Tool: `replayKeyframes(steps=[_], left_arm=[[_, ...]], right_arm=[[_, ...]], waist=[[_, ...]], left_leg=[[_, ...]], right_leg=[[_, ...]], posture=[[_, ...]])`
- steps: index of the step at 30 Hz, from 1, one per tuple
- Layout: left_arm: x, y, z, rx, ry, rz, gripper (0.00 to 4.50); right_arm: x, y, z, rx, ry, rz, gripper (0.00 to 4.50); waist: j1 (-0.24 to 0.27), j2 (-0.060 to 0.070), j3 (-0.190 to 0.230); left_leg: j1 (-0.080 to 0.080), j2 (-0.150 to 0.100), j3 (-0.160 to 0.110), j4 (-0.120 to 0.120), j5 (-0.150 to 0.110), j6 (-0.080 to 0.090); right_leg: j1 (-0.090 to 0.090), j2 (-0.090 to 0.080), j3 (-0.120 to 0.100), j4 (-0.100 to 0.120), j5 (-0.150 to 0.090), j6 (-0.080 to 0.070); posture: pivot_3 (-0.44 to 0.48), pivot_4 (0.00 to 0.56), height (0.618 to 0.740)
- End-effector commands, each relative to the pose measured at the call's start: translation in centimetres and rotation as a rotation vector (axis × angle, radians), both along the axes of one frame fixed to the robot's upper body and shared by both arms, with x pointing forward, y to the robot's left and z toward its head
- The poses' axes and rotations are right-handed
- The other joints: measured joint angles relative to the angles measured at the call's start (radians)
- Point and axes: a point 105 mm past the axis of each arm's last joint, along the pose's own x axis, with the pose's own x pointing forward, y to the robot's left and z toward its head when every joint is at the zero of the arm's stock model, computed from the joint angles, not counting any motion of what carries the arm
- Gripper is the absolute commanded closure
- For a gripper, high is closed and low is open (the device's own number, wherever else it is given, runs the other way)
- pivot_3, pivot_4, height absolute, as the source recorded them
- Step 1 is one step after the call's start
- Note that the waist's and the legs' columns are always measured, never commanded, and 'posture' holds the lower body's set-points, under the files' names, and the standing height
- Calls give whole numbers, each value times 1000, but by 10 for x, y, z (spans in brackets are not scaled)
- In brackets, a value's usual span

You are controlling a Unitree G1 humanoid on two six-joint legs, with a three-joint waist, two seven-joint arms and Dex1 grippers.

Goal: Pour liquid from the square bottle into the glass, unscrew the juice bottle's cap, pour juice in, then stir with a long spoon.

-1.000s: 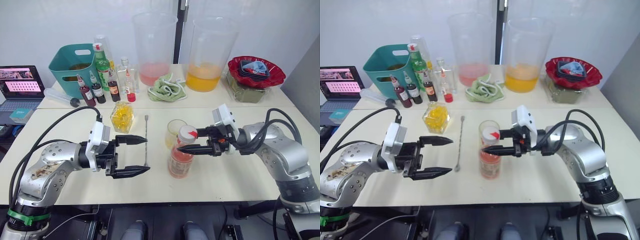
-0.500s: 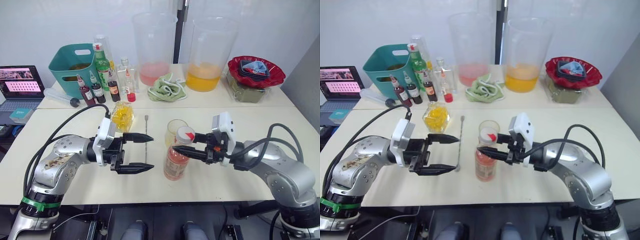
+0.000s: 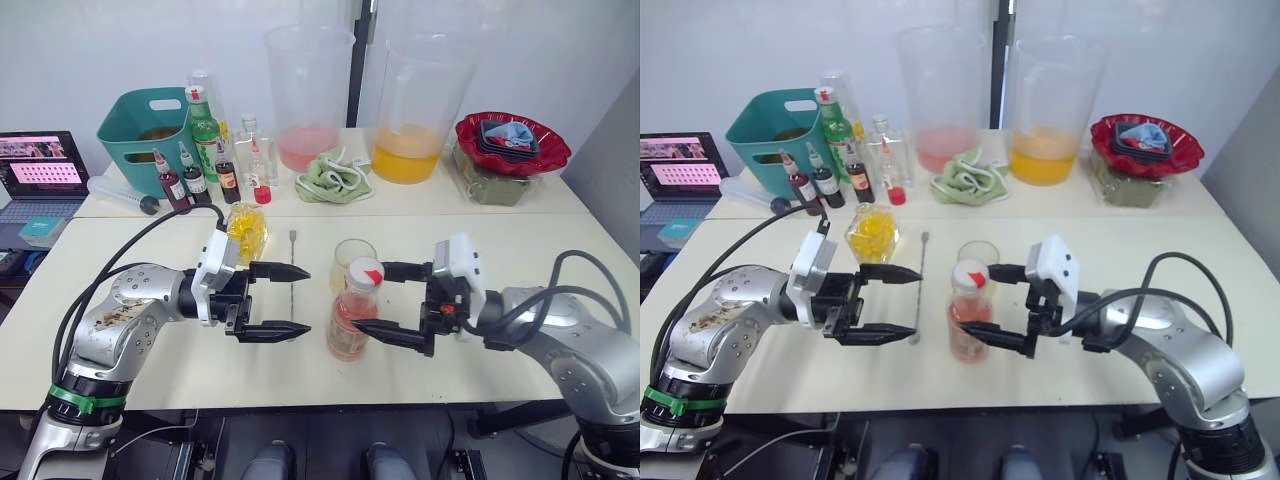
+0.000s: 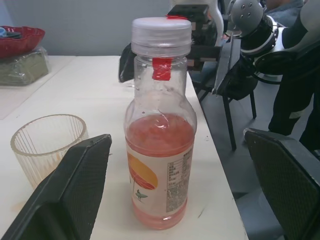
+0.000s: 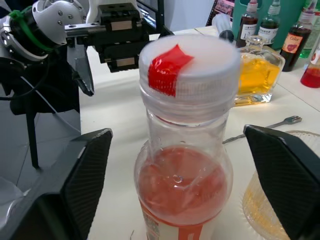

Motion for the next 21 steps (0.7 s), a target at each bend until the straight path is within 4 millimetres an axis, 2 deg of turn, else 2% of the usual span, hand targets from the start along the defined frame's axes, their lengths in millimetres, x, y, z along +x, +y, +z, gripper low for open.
replayKeyframes(steps=[1, 4, 8, 13, 21], left_arm=[[7, -3, 6, 15, 26, 37, 0], [10, -9, 15, 4, 0, 27, 0], [10, -25, 21, -9, 27, -4, 0], [6, -46, 26, 18, 4, -45, 0], [-2, -78, 21, 55, -33, -72, 0]], right_arm=[[-10, -17, 6, -32, -13, -15, 22], [-12, -41, 3, -58, 16, -98, 22], [-18, -61, 2, -80, 39, -176, 22], [-29, -74, 0, -95, 71, -233, 22], [-30, -77, -1, -95, 38, -297, 22]], waist=[[3, 0, 0], [7, 0, 0], [6, -1, 0], [6, -1, 0], [7, -1, 0]], left_leg=[[0, 0, 0, 0, 0, 0], [0, 0, 0, 0, 0, 0], [0, 0, 0, 0, 0, 0], [0, 0, 0, 0, 0, 0], [1, 0, 1, 1, 0, 0]], right_leg=[[0, 0, 0, 0, 0, 0], [1, 0, 0, 0, 0, 0], [1, 0, 0, 0, 0, 0], [1, 0, 0, 0, 0, 0], [2, 0, 1, 0, 0, 0]], posture=[[0, 150, 740], [0, 150, 740], [0, 150, 740], [0, 150, 740], [0, 150, 740]])
